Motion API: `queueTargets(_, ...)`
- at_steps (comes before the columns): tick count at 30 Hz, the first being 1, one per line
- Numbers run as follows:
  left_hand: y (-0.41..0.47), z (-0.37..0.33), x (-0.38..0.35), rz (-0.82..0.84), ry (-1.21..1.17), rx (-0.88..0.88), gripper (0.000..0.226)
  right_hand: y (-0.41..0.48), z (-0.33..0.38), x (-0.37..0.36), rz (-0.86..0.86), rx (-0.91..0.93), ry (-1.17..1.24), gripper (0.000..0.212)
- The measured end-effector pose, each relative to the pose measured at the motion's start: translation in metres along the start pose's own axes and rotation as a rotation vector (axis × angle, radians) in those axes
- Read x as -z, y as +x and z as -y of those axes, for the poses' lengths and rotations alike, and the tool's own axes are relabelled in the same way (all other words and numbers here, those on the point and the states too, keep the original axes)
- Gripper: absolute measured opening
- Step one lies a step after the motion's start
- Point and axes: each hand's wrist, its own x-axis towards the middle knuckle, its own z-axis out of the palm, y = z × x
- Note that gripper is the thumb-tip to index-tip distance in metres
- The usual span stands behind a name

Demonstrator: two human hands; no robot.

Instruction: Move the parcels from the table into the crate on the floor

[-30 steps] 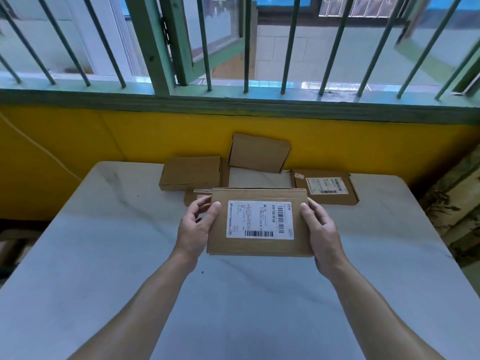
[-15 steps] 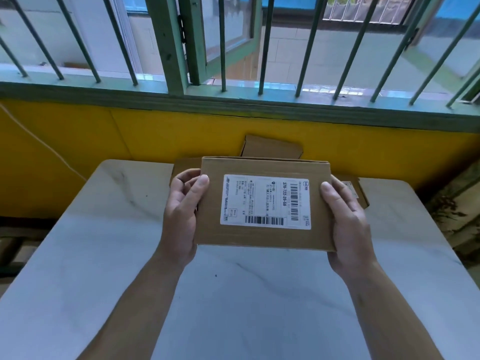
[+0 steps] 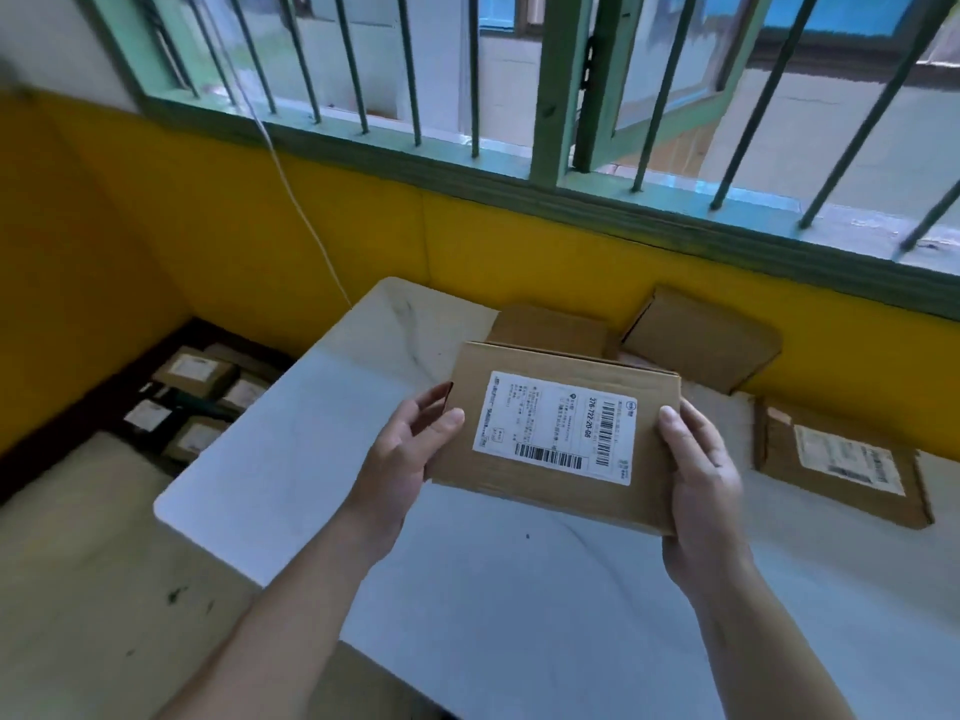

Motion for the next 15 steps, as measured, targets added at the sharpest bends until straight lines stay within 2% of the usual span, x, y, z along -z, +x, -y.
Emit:
queueTargets(5,-0.033,0.018,0.074,-0.279,0.004,0.069,0.034,0.001,-0.054,-0.071,0.154,-0.169,-0.083,0.024)
queueTargets(9,-0.057,0.030,0.137,-0.485,-0.092,0.120,0.026,-0.005,-0.089,-0.139,0.289,-0.215,-0.176,0.020)
queueTargets(12,-0.071,0.034,0.190,-0.586,-0.136,0.139,0.025,-0.013,-0.116,-0.201,0.381,-0.221,-0.235,0.027)
queueTargets(15,-0.075,0.030,0.255,-0.658,-0.171,0.127,0.034,-0.024,-0.145,-0.270,0.444,-0.211,-0.286,0.028)
